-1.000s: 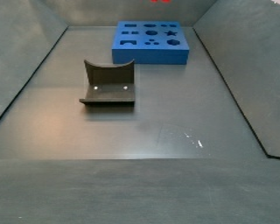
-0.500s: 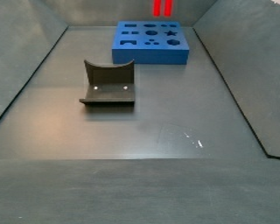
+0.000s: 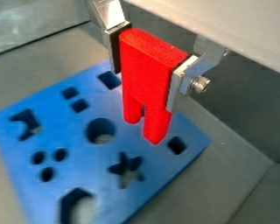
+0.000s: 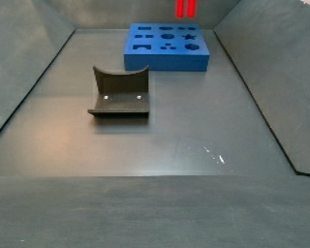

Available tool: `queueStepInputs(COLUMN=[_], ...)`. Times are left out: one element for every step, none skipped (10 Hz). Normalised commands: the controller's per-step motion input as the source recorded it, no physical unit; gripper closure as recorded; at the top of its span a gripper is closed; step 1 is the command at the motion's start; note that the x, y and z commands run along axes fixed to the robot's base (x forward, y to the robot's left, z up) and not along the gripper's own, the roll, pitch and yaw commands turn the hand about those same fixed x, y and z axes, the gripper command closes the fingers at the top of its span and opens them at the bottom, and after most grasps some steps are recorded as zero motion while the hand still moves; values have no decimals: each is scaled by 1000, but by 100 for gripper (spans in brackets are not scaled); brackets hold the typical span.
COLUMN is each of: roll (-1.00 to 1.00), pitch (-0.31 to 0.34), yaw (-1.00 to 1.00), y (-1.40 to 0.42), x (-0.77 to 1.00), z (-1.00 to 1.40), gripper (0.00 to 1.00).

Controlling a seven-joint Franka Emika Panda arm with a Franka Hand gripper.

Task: Insert the square-circle object.

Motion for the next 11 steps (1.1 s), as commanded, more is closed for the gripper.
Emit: queueStepInputs(roll=[0, 0, -19, 0, 31, 93, 29, 0, 0, 0, -80], pitch=[-56, -57, -83, 0, 0, 0, -76, -66, -41, -54, -17], yaw=[0, -103, -117, -34, -54, -109, -129, -149, -80, -26, 0], y=[-497, -429, -346, -129, -43, -166, -180, -134, -14, 0, 20], x=[0, 43, 9, 14, 51, 117, 40, 69, 0, 0, 0], z=[-234, -251, -286, -6, 0, -26, -149, -143, -120, -171, -220], gripper=[100, 100, 100, 100, 100, 100, 100, 100, 100, 100, 100])
